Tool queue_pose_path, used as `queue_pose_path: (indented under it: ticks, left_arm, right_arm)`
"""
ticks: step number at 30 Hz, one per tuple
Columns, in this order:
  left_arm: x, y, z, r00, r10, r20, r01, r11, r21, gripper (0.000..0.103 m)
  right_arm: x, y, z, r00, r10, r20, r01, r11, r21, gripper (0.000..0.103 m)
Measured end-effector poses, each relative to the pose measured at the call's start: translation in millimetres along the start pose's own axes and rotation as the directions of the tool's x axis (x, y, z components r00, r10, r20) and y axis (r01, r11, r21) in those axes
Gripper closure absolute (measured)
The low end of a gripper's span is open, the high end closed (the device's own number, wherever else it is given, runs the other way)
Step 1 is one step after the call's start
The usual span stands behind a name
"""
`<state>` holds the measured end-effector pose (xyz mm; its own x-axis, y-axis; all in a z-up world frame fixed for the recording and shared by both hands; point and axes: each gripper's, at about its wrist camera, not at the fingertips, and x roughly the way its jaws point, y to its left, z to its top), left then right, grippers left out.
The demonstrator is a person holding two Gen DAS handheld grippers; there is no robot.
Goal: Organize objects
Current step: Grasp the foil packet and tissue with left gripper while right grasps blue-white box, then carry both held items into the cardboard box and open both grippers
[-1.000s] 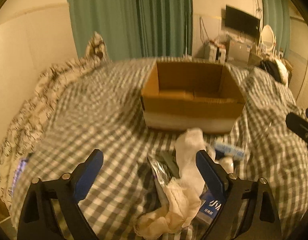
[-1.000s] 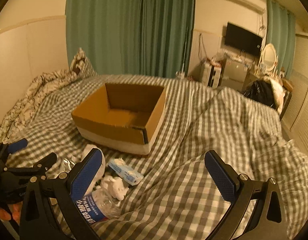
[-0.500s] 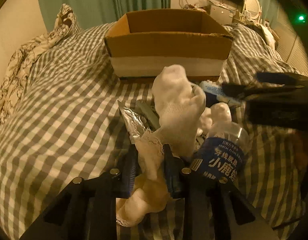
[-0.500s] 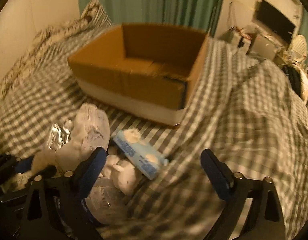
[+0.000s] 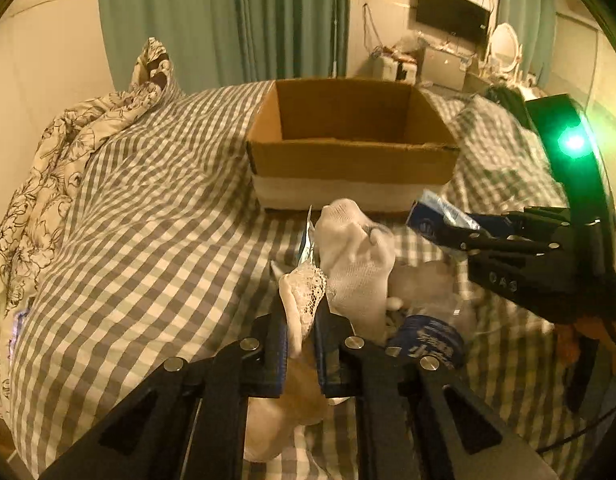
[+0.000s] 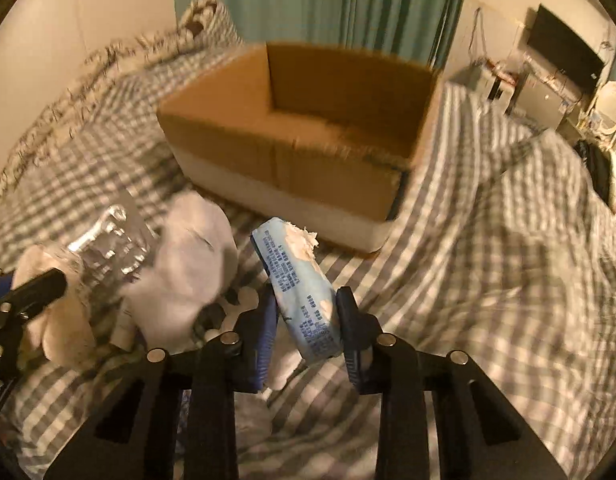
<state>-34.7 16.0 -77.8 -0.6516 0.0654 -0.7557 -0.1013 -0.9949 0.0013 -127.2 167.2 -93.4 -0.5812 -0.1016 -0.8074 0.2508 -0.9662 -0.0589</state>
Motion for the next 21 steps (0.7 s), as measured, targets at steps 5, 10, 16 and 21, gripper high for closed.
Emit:
queue_pose_path:
  ticks: [5, 10, 16, 21]
  left_arm:
    - [-17.7, 5.7, 16.4, 0.998, -0.028, 0.049, 0.028, 1.000, -0.005, 0.093]
    - [-26.9, 11.8, 55.0, 0.993, -0.049, 0.107, 0.050, 0.999, -0.001, 0.093]
    - [-15.9, 13.0, 105.6, 0.987, -0.086, 0.137, 0.086, 0.996, 0.001, 0.093]
    - [12.3, 10.0, 144.2, 0.985, -0.108, 0.134, 0.110, 0.994, -0.003, 0.093]
  right_arm:
    - [-47.0, -4.1, 16.2, 0.995, 0.006, 0.099, -0.007, 1.000, 0.014, 0.075]
    - [-88.5, -3.2, 49.8, 0.980, 0.019, 0.200, -0.018, 1.000, -0.003, 0.075]
    - [-104.2, -9.5, 88.9, 0.964, 0.043, 0.263, -0.040, 0.999, -0.015, 0.076]
    - [-80.5, -23.3, 121.6, 0.965, 0.051, 0.257, -0.053, 0.999, 0.002, 0.076]
